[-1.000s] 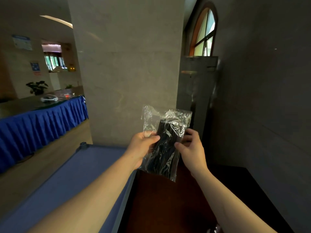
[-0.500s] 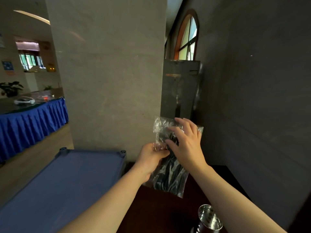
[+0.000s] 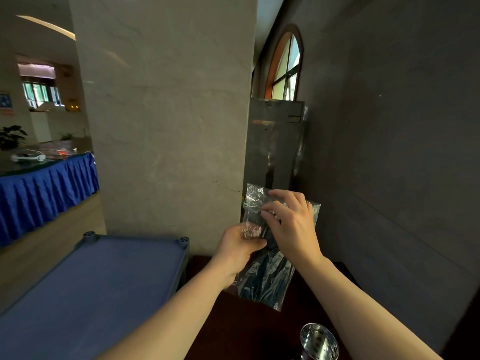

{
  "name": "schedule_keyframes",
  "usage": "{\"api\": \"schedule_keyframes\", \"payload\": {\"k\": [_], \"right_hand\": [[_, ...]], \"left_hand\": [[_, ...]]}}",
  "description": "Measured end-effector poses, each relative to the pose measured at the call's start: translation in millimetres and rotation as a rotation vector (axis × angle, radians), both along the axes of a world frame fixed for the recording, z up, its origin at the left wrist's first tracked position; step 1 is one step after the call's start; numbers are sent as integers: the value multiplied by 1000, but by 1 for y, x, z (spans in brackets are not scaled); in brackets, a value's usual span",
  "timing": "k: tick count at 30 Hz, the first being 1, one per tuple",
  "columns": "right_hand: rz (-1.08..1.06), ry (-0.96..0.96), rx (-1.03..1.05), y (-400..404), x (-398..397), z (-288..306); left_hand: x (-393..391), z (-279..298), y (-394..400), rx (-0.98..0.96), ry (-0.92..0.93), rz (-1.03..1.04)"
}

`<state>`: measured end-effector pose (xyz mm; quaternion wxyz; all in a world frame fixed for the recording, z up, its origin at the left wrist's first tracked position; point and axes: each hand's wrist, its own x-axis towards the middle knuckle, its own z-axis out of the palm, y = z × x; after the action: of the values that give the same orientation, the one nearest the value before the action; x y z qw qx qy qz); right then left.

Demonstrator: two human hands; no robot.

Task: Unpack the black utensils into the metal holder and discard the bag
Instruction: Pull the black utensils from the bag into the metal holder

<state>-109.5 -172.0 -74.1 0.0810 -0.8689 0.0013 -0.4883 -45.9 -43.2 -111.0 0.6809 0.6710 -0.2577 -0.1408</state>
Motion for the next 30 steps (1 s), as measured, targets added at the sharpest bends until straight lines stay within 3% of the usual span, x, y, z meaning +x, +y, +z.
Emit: {"api": "schedule_keyframes", "payload": {"k": [12, 18, 23, 30], "right_hand": [[92, -47, 41, 14, -3, 30], [178, -2, 251, 9, -3, 52], [125, -48, 386, -11, -1, 71], [65, 114, 402, -31, -3, 80]], "left_hand": [[10, -1, 9, -43, 9, -45], [16, -9, 11, -45, 41, -18], [19, -17, 15, 35, -52, -109], [23, -19, 16, -16, -9, -113]]}}
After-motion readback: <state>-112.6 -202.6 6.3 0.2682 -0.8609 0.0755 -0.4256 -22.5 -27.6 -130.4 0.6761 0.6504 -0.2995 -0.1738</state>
